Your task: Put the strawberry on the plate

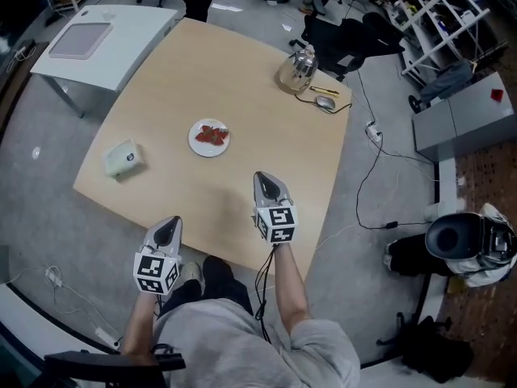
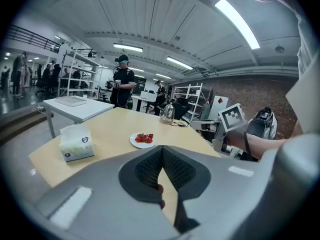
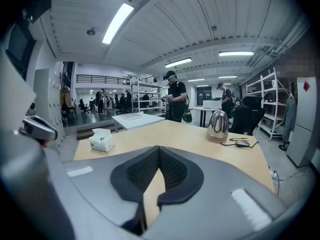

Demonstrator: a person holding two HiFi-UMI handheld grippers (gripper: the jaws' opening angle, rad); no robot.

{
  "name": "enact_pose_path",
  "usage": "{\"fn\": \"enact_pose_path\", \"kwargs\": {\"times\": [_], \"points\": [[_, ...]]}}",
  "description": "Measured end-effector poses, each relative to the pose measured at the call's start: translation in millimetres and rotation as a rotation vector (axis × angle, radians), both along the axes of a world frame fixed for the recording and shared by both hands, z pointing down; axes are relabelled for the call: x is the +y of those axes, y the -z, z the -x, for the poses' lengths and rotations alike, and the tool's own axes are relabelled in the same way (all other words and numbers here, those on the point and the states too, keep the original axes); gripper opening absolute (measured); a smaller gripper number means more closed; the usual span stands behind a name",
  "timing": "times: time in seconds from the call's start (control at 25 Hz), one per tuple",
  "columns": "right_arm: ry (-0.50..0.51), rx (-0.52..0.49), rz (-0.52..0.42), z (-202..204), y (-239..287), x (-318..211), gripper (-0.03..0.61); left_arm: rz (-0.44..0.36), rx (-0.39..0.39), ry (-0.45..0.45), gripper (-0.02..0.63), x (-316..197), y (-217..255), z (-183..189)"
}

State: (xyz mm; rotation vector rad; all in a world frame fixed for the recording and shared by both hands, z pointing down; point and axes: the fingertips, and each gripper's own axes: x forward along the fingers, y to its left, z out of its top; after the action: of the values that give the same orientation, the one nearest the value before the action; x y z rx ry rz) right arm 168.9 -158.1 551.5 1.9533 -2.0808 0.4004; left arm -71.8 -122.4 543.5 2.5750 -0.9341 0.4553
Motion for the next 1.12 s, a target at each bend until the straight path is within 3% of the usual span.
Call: {"fn": "enact_pose_path", "kwargs": {"times": [1.12], "points": [[-0.172,-0.023,-0.111,12,62,131,0.007,-0.147,0.056,-0.102,0.020,53,61,10]]}}
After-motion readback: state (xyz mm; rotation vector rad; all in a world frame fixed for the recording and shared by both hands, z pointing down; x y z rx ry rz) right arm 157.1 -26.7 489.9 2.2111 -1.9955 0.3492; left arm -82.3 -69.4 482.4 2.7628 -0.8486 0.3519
